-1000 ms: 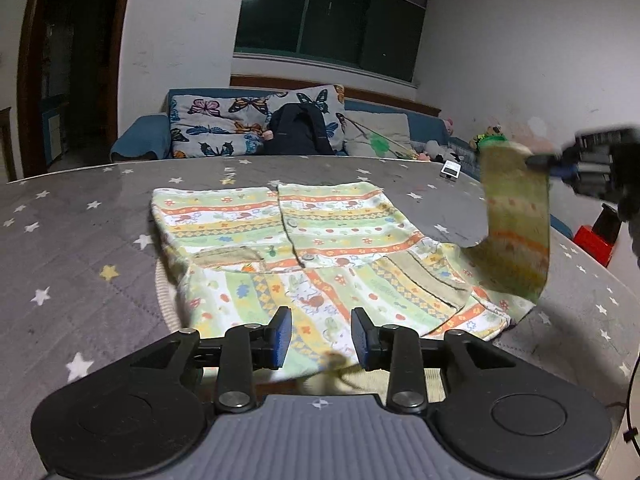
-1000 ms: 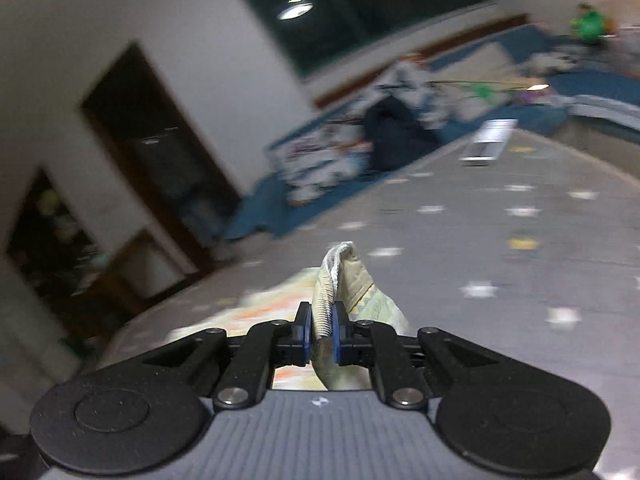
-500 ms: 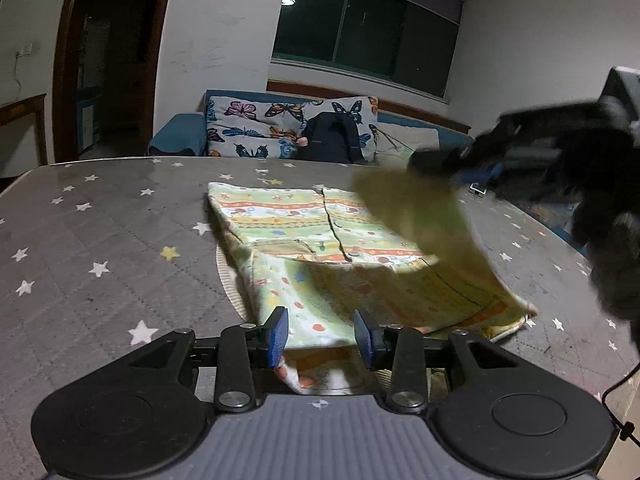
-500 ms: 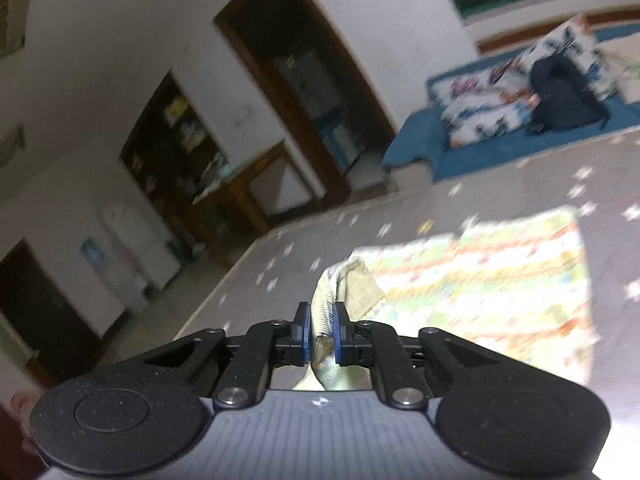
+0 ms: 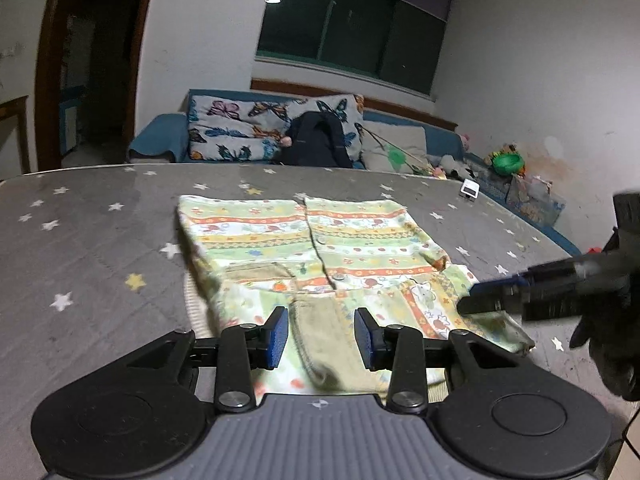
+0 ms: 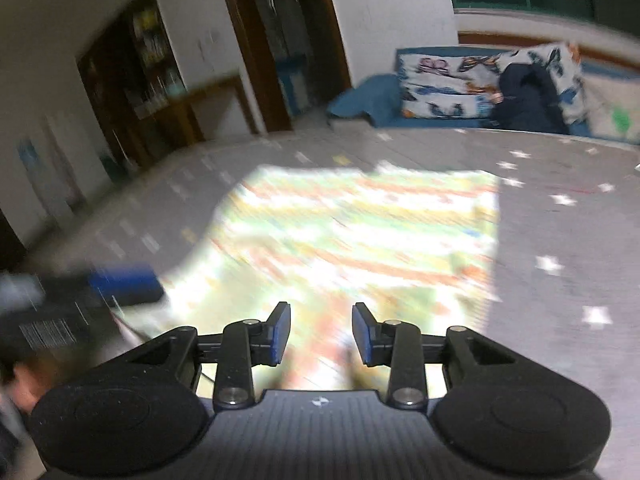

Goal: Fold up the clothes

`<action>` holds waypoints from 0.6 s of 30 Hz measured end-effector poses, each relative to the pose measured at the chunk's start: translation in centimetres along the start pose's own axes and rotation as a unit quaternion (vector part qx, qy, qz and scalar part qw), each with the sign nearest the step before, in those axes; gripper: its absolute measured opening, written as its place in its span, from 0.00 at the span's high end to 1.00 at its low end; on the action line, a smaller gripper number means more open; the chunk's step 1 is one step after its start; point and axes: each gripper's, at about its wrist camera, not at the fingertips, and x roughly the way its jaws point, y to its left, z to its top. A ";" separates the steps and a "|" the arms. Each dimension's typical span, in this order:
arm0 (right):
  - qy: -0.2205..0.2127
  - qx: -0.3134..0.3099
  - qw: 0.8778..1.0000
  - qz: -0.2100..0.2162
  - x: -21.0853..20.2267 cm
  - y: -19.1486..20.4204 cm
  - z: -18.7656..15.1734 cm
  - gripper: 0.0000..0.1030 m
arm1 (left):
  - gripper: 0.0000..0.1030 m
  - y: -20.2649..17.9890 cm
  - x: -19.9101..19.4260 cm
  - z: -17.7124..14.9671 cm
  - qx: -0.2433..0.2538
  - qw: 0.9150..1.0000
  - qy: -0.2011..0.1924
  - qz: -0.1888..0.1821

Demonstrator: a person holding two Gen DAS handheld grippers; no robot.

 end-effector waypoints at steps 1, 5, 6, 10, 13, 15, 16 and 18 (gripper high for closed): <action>0.003 -0.011 1.000 -0.012 0.1 -0.2 -0.5 0.67 | 0.62 -0.1 0.5 0.1 0.004 1.000 0.004 -0.001; 0.005 -0.019 0.999 -0.034 0.3 -1.6 -2.4 0.66 | 0.62 -0.4 2.8 0.3 0.013 1.000 0.025 -0.001; 0.000 -0.017 0.999 -0.032 0.3 -1.9 -2.6 0.66 | 0.62 -0.5 3.2 0.2 0.016 0.999 0.029 0.001; -0.013 -0.022 0.999 -0.027 0.3 -1.8 -3.0 0.48 | 0.62 -0.3 4.2 -0.6 0.025 0.999 0.043 0.007; -0.018 -0.060 0.998 -0.032 0.6 -0.8 -3.5 0.36 | 0.62 0.1 4.6 -1.0 0.023 0.999 0.049 0.008; -0.022 -0.076 0.996 -0.032 0.9 -0.3 -3.8 0.28 | 0.59 0.2 4.8 -1.2 0.022 0.998 0.050 0.008; -0.024 -0.082 0.996 -0.032 1.2 -0.2 -3.9 0.24 | 0.55 0.3 4.8 -1.3 0.022 0.998 0.049 0.009; -0.025 -0.086 0.995 -0.032 1.4 0.0 -4.0 0.20 | 0.53 0.4 5.0 -1.6 0.027 0.998 0.047 0.012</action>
